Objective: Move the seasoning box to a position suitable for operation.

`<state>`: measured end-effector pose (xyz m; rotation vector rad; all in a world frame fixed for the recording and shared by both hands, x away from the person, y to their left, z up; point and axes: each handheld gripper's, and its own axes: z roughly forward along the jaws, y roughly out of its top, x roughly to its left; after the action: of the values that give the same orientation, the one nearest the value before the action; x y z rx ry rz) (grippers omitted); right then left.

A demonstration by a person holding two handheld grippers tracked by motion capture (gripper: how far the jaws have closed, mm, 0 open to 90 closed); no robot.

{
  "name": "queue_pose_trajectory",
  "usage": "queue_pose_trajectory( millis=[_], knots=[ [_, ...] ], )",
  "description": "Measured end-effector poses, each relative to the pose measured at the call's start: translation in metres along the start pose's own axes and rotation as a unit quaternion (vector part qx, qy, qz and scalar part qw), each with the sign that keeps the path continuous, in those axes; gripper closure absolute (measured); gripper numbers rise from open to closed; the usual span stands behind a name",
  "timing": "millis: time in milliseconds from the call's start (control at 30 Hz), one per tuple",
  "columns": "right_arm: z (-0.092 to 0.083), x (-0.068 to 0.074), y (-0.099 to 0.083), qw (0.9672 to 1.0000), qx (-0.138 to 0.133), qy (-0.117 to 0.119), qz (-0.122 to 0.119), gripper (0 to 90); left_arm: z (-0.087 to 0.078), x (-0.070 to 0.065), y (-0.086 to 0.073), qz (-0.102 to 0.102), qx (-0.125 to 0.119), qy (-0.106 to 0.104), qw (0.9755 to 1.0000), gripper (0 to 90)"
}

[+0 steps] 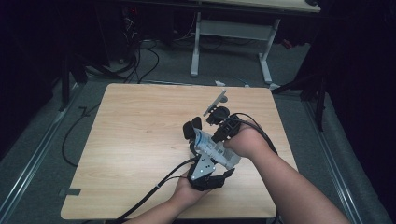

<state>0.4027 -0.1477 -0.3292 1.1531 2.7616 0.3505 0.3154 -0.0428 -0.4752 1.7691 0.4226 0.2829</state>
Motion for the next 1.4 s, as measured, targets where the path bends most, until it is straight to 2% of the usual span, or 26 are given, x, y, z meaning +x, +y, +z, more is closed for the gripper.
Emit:
queue_pose_trajectory(
  millis=[100,200,233,333,600,800,833,933,967,1067,1133,1167,1400],
  knots=[
    [0.000,0.000,-0.001,1.0000,-0.002,0.000,-0.004,90.0,0.000,0.000,0.000,0.000,0.000,0.000,1.0000,48.2],
    [-0.001,0.001,-0.001,1.0000,0.000,0.003,0.008,90.0,-0.001,0.000,-0.001,0.000,-0.001,0.000,1.0000,48.3],
    [-0.001,0.003,-0.002,0.9998,0.003,0.002,0.019,90.0,-0.001,0.000,-0.001,0.001,0.000,0.000,1.0000,48.3],
    [0.000,0.000,-0.002,1.0000,-0.004,0.002,-0.002,90.0,-0.002,-0.001,-0.003,0.002,0.000,-0.001,1.0000,48.4],
    [0.002,0.003,-0.004,0.9999,0.001,0.006,0.011,90.0,-0.003,-0.002,-0.007,0.003,0.001,-0.002,1.0000,48.6],
    [0.002,0.002,-0.006,1.0000,-0.002,0.005,0.001,90.0,-0.004,-0.003,-0.010,0.003,0.001,-0.003,1.0000,48.8],
    [0.002,0.003,-0.007,0.9999,0.001,0.006,0.010,90.0,-0.004,-0.003,-0.010,0.004,0.002,-0.004,1.0000,48.8],
    [0.003,0.001,-0.009,1.0000,-0.001,0.006,0.000,90.0,-0.004,-0.004,-0.012,0.004,0.003,-0.005,1.0000,49.0],
    [0.003,0.002,-0.009,1.0000,0.001,0.006,0.007,90.0,-0.004,-0.004,-0.013,0.004,0.004,-0.005,1.0000,49.1],
    [0.004,0.001,-0.011,1.0000,0.000,0.007,0.005,90.0,-0.004,-0.004,-0.014,0.004,0.005,-0.006,1.0000,49.2],
    [0.003,0.003,-0.012,0.9998,0.003,0.009,0.019,90.0,-0.004,-0.005,-0.016,0.003,0.005,-0.007,1.0000,49.3],
    [0.004,0.001,-0.013,0.9999,-0.001,0.009,0.004,90.0,-0.004,-0.005,-0.016,0.004,0.005,-0.007,1.0000,49.3],
    [0.005,0.001,-0.015,0.9999,0.000,0.009,0.007,90.0,-0.005,-0.005,-0.020,0.000,0.008,-0.005,1.0000,49.7]
  ],
)
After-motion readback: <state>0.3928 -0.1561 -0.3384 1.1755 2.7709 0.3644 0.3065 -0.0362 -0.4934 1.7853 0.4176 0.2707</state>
